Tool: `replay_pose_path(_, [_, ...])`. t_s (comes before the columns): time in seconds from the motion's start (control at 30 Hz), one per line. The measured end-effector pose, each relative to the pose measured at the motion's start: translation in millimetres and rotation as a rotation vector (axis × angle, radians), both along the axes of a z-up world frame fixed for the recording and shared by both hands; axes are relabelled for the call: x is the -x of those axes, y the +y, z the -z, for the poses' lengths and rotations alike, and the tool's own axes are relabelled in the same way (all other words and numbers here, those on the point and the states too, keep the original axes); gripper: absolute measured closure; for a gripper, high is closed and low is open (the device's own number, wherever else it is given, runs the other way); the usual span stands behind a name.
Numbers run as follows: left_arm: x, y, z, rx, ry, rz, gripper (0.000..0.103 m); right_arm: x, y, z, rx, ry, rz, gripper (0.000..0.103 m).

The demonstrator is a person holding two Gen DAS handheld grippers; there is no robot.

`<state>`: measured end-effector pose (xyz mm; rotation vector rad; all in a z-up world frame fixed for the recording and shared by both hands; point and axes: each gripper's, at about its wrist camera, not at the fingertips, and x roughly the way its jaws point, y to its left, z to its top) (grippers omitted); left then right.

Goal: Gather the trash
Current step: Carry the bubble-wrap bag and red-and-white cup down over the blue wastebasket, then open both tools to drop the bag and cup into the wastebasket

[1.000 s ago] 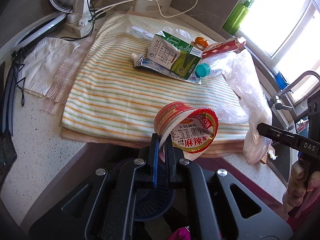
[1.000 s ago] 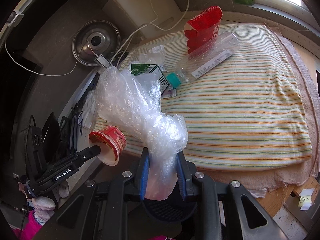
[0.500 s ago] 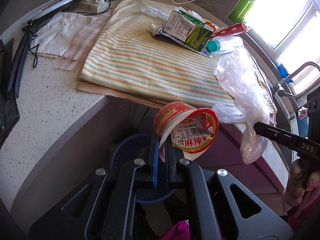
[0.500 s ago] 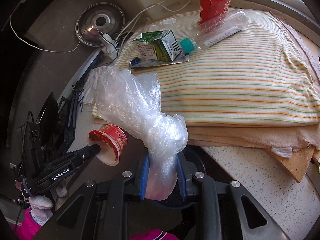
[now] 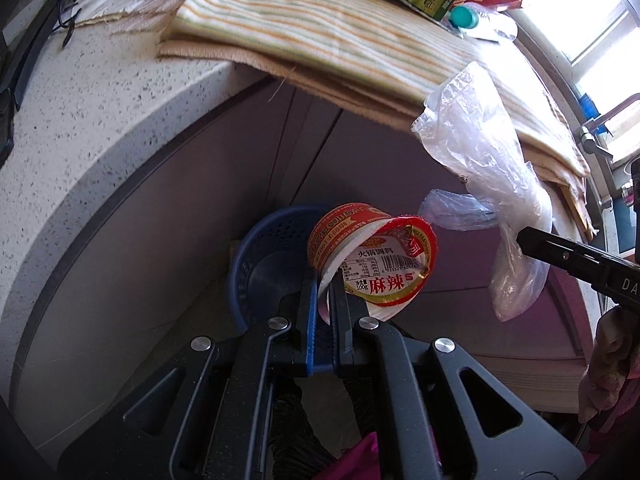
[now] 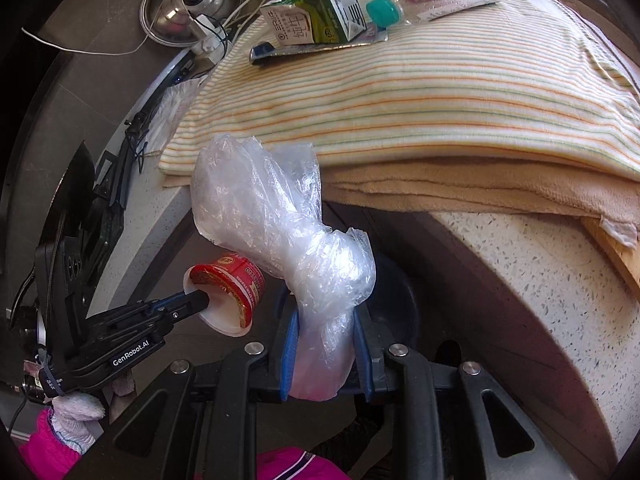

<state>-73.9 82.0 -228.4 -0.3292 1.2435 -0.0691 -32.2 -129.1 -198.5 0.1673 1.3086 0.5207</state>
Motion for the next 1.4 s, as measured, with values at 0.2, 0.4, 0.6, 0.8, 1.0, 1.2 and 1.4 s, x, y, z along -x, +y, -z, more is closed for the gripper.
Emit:
replay_pose_path(0.2, [5.8, 3.8, 28.3, 0.002, 0.064, -0.004, 0.1, 2.0, 5.9, 25.0, 0.035, 0.036, -0.002, 0.078])
replay_pose_path(0.4, [6.0, 1.8, 45.9, -0.001, 0.098, 0.009, 0.1, 4.9, 12.2, 43.0, 0.067, 0.051, -0.018, 0.078])
replay_pose_path(0.6, [5.1, -1.0, 62.3, -0.005, 0.13, 0.018, 0.1, 5.5, 15.2, 64.9, 0.113, 0.073, -0.037, 0.078])
replay_pose_path(0.8, [-8.3, -9.7, 82.2, -0.013, 0.166, 0.018, 0.1, 4.6, 20.4, 85.4, 0.16, 0.094, -0.052, 0.078])
replay_pose_path(1.0, [-12.2, -15.5, 97.0, -0.027, 0.201, 0.019, 0.1, -7.1, 29.9, 104.5, 0.186, 0.125, -0.047, 0.078])
replay_pose_path(1.2, [-16.6, -21.2, 95.6, -0.04, 0.213, 0.006, 0.1, -16.6, 35.3, 111.1, 0.196, 0.135, -0.055, 0.07])
replay_pose_path(1.4, [-17.7, -21.1, 95.4, -0.047, 0.213, 0.002, 0.082, -21.7, 36.2, 106.1, 0.192, 0.13, -0.054, 0.058])
